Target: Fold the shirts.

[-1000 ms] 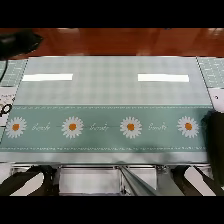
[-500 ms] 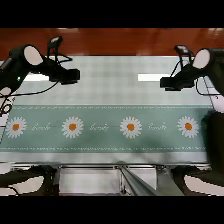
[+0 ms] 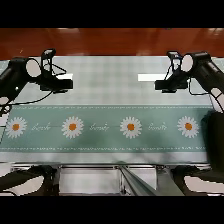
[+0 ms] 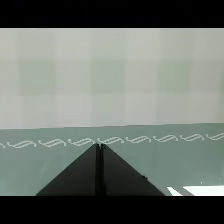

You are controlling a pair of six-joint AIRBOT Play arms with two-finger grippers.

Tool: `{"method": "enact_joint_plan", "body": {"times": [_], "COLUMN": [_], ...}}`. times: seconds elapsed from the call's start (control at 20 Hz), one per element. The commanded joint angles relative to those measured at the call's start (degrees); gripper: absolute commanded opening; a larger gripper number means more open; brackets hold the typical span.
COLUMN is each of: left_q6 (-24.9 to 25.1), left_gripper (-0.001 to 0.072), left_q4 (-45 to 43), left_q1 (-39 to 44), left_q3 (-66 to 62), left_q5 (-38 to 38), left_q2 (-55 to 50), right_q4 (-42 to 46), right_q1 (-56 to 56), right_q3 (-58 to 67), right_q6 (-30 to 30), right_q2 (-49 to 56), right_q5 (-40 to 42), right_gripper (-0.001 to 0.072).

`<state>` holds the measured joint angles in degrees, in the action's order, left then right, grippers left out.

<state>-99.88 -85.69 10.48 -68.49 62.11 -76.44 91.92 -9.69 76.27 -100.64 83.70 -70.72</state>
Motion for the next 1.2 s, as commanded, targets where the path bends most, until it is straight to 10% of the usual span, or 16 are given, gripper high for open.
{"method": "enact_joint_plan", "body": {"times": [0.0, 1.15], "left_q6": [-0.3, -0.3], "left_gripper": [0.0019, 0.0019], "left_q4": [-0.7, -0.7], "left_q1": [-0.2, -0.2], "left_q3": [0.8, 0.8], "left_q5": [-0.6, -0.2], "left_q2": [0.3, 0.3], "right_q4": [0.1, 0.2], "right_q1": [-0.1, -0.1], "right_q3": [0.0, 0.0], "right_q6": [-0.2, -0.2], "right_q2": [0.2, 0.2], "right_q5": [-0.2, -1.5], "right_gripper": [0.0024, 0.0024]}}
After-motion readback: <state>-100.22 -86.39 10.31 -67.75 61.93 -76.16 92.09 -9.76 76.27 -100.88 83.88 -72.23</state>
